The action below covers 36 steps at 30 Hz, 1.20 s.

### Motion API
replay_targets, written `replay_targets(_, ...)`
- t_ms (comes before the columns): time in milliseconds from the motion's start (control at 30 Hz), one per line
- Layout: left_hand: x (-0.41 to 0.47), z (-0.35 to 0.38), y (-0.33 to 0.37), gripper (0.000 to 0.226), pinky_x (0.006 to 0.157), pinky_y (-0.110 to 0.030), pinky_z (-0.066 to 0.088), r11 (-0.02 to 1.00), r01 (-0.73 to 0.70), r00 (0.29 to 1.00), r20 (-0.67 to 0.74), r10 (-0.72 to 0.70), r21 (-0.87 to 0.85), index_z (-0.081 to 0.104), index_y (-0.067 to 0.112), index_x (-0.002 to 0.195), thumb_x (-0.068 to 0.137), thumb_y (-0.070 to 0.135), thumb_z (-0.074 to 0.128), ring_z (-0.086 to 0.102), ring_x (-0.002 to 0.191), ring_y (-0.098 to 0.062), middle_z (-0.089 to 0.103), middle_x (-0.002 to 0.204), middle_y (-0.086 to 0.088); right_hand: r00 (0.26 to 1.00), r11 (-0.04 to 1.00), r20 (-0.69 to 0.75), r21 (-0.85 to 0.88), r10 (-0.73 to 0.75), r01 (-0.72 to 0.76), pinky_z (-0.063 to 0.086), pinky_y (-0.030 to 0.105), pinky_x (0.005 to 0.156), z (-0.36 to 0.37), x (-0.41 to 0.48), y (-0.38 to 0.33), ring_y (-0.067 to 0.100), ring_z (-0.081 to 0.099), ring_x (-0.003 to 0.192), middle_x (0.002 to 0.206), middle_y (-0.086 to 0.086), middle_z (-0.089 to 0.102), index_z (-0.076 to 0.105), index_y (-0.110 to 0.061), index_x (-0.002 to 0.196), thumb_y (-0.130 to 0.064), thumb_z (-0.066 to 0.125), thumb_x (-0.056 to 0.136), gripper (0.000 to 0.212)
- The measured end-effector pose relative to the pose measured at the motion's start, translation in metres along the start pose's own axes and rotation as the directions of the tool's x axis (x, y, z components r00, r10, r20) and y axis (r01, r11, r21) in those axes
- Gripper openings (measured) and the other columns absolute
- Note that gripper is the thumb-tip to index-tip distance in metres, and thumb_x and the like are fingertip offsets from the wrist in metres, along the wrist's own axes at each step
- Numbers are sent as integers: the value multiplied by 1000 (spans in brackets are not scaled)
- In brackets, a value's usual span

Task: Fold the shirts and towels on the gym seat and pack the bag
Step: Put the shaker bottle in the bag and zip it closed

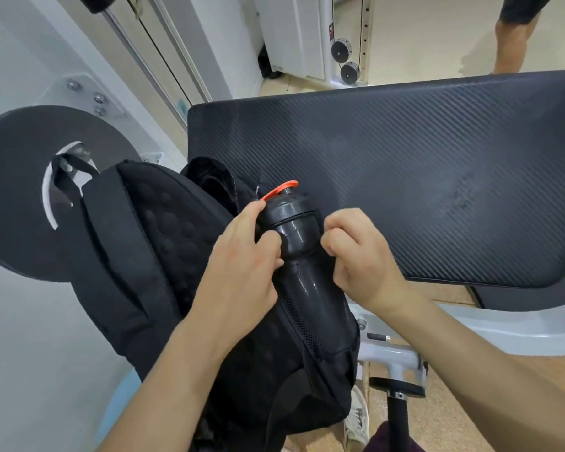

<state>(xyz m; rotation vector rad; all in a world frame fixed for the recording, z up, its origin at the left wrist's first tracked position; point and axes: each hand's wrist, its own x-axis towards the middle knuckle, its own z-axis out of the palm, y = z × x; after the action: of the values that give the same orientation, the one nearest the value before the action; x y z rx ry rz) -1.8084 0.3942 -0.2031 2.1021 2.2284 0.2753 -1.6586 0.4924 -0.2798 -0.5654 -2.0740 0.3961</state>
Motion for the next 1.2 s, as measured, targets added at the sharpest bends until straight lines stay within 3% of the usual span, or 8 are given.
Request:
replay_targets(200, -8, 5, 6, 20, 74, -38, 52, 1000, 19, 992, -125, -19, 1, 51, 6, 74, 75, -5, 68, 64, 93, -34, 61, 116, -18, 999, 996, 32, 87, 24, -26, 39, 36, 60, 8, 11, 1, 29, 44, 68, 75, 12, 51, 33, -18, 78, 11, 30, 68, 31)
replay_targets(333, -6, 8, 7, 19, 77, -38, 54, 1000, 12, 981, -194, -17, -29, 54, 6, 73, 72, -8, 67, 66, 96, -32, 66, 105, -15, 928, 873, 64, 323, 367, -367, 43, 40, 61, 7, 11, -8, 25, 47, 68, 73, 5, 51, 34, -23, 73, 16, 41, 74, 40)
replay_targets(467, -4, 9, 7, 22, 71, -36, 55, 999, -13, 973, -231, 5, -33, 55, 7, 69, 68, -9, 70, 67, 83, -30, 68, 93, -12, 782, 685, 162, 398, 602, -610, 43, 17, 67, 4, 14, -12, 5, 52, 67, 72, -7, 56, 45, -25, 71, 12, 57, 83, 41)
replay_targets(600, -2, 13, 6, 22, 61, -34, 51, 999, -30, 973, -228, 26, -14, 57, 7, 72, 65, -8, 71, 60, 69, -26, 64, 84, -8, 756, 692, 395, 322, 522, -646, 50, 28, 89, -7, 16, -14, 6, 53, 98, 98, -8, 53, 58, -38, 97, -8, 65, 84, 33)
replay_targets(733, -1, 18, 4, 11, 58, -30, 43, 999, -36, 969, -245, 31, -17, 57, 6, 75, 72, 0, 65, 53, 68, -22, 59, 83, -7, 660, 779, 635, 142, 401, -611, 32, 42, 110, -13, 15, -20, 16, 25, 139, 143, -10, 33, 37, -46, 134, -50, 62, 68, 70)
replay_targets(933, -4, 10, 2, 20, 81, -26, 44, 977, 32, 986, -154, -66, -210, 62, 18, 99, 82, 28, 60, 53, 94, -12, 56, 106, 8, 508, 522, 742, 251, 437, -815, 46, 37, 104, -30, 10, -2, 5, 50, 122, 144, -15, 35, 11, -57, 144, -35, 79, 77, 98)
replay_targets(1067, 1, 13, 5, 65, 95, -20, 29, 988, 103, 994, -12, -105, -112, 48, 26, 134, 78, 52, 66, 38, 114, -10, 48, 126, 16, 572, 663, 724, 214, 385, -717, 42, 33, 105, -19, 1, -11, 4, 46, 126, 138, -14, 45, 11, -53, 147, -43, 84, 66, 109)
replay_targets(1200, 3, 17, 6, 58, 91, -19, 28, 986, 114, 988, -86, -125, -124, 58, 23, 127, 76, 44, 75, 45, 110, -12, 60, 121, 14, 665, 678, 568, 237, 485, -696, 42, 18, 101, -10, -8, -13, -7, 51, 117, 127, -24, 55, 32, -50, 143, -40, 88, 62, 99)
